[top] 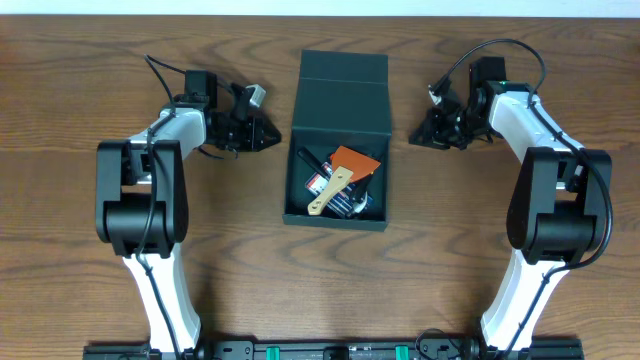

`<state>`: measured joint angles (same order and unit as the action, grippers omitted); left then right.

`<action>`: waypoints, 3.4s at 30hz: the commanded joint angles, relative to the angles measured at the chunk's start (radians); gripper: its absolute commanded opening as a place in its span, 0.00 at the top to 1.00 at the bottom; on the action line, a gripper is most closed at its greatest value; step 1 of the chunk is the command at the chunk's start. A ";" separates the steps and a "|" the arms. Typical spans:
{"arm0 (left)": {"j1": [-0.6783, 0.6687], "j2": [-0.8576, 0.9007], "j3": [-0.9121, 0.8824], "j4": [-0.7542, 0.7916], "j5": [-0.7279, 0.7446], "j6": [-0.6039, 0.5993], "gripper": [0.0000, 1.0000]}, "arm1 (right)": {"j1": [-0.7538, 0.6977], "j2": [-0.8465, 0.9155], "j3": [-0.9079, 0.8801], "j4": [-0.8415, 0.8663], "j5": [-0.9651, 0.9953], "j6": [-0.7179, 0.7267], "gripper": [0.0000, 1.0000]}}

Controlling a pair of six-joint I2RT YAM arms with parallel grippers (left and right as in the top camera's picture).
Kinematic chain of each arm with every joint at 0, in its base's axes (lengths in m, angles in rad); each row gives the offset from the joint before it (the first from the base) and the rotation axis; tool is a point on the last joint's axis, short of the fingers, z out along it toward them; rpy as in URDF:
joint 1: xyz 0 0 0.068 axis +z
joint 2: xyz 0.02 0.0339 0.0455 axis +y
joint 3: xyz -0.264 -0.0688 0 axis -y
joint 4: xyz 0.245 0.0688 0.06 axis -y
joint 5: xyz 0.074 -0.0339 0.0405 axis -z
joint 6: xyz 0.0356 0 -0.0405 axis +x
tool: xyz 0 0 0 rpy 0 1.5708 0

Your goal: Pack container

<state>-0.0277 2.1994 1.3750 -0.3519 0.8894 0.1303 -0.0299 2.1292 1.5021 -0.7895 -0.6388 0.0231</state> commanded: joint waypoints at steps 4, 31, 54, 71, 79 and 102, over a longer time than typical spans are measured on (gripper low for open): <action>-0.031 0.040 0.045 0.010 0.045 -0.016 0.94 | 0.017 0.003 0.000 0.034 -0.095 0.013 0.99; -0.050 0.042 0.085 0.032 0.046 -0.024 0.94 | 0.095 0.038 0.000 0.166 -0.181 0.043 0.99; -0.047 0.041 0.265 -0.110 0.093 0.003 0.94 | 0.094 0.042 0.058 0.198 -0.182 -0.003 0.99; 0.042 0.030 0.266 -0.208 -0.118 0.030 0.94 | 0.093 0.042 0.146 0.097 -0.075 -0.020 0.99; 0.025 0.032 0.266 -0.227 -0.130 0.053 0.94 | 0.089 0.050 0.146 0.063 -0.014 -0.012 0.99; -0.023 0.049 0.266 -0.227 -0.089 0.132 0.94 | 0.090 0.182 0.146 0.110 -0.087 0.005 0.99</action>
<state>-0.0551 2.2238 1.6279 -0.5762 0.7826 0.2287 0.0521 2.3039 1.6356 -0.6857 -0.6861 0.0257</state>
